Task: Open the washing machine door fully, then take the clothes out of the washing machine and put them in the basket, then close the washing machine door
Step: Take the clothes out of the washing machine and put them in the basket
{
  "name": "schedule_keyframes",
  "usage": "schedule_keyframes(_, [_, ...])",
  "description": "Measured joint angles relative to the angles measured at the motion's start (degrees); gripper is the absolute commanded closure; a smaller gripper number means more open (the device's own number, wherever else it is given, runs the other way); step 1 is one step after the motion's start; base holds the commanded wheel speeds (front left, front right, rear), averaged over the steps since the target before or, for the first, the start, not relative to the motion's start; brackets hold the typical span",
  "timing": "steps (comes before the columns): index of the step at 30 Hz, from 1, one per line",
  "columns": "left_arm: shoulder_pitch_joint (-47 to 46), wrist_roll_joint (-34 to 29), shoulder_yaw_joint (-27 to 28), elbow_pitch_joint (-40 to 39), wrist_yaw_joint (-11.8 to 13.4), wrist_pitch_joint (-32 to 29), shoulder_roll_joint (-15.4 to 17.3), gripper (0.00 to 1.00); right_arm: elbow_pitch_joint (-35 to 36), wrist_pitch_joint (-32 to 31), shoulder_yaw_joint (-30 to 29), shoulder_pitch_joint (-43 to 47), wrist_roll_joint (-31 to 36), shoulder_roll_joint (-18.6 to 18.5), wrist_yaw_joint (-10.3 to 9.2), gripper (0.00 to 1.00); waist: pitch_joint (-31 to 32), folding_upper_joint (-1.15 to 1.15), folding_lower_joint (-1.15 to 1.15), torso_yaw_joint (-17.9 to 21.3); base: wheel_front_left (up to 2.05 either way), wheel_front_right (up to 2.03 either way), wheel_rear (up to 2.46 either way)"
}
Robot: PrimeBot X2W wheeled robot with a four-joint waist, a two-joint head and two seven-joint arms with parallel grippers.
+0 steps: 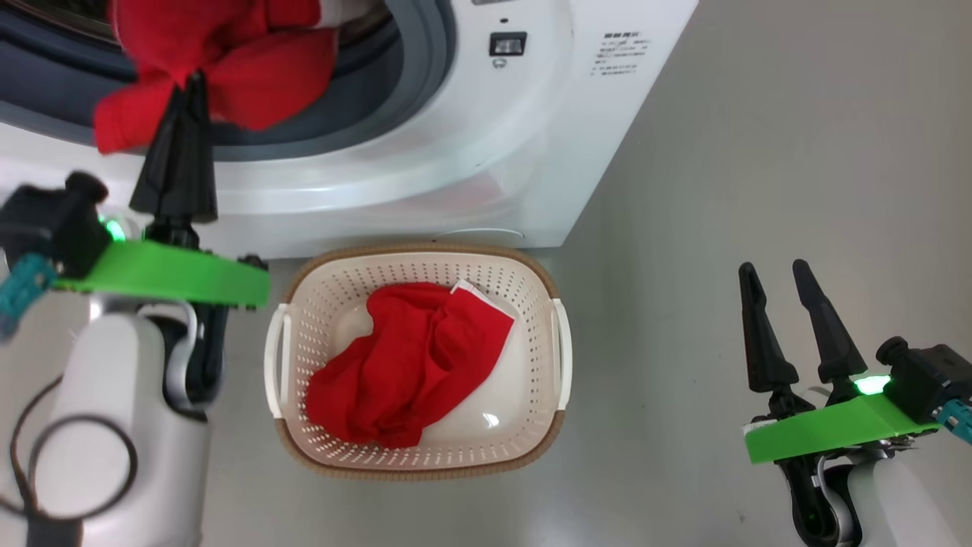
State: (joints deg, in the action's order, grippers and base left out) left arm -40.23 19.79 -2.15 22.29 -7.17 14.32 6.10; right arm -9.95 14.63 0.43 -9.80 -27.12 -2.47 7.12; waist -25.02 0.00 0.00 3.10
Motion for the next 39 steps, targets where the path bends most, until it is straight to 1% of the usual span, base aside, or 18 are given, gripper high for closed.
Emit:
schedule_keyframes(13, [11.8, 1.2, -0.3, -18.5, 0.0, 0.4, -0.4, 1.0, 0.1, 0.0, -0.3, 1.7, 0.5, 0.0, 0.0, 0.0, 2.0, 0.0, 0.0, -1.1, 0.0, 0.0, 0.0])
schedule_keyframes(21, [16.0, 1.4, 0.1, -28.8, 0.0, 0.4, -1.2, 1.0, 0.2, 0.0, -0.4, 1.7, 0.9, 0.0, 0.0, 0.0, 1.7, 0.0, 0.0, -1.3, 0.0, 0.0, 0.0])
schedule_keyframes(24, [17.0, 1.4, 0.0, -30.8, 0.0, 0.4, -1.6, 1.0, 0.2, 0.0, -0.4, 1.7, 0.9, 0.0, 0.0, 0.0, 1.4, 0.0, 0.0, -1.4, 0.0, 0.0, 0.0])
schedule_keyframes(27, [17.7, 1.4, -0.8, -30.3, 0.0, 0.4, -1.7, 1.0, 0.2, 0.0, -0.3, 1.7, 0.9, 0.0, 0.0, 0.0, 1.1, 0.0, 0.0, -1.4, 0.0, 0.0, 0.0])
schedule_keyframes(31, [18.4, 1.8, -3.0, -26.0, 0.0, 0.4, -2.0, 1.0, 0.1, 0.0, -0.1, 1.6, 0.9, 0.0, 0.0, 0.0, 0.5, 0.0, 0.0, -1.2, 0.0, 0.0, 0.0])
schedule_keyframes(39, [18.7, 3.1, -7.6, -11.7, 0.0, 0.4, -2.0, 1.0, 0.3, 0.0, 0.4, 0.8, 0.9, 0.0, 0.0, 0.0, -1.3, 0.0, 0.0, -0.3, 0.0, 0.0, 0.0])
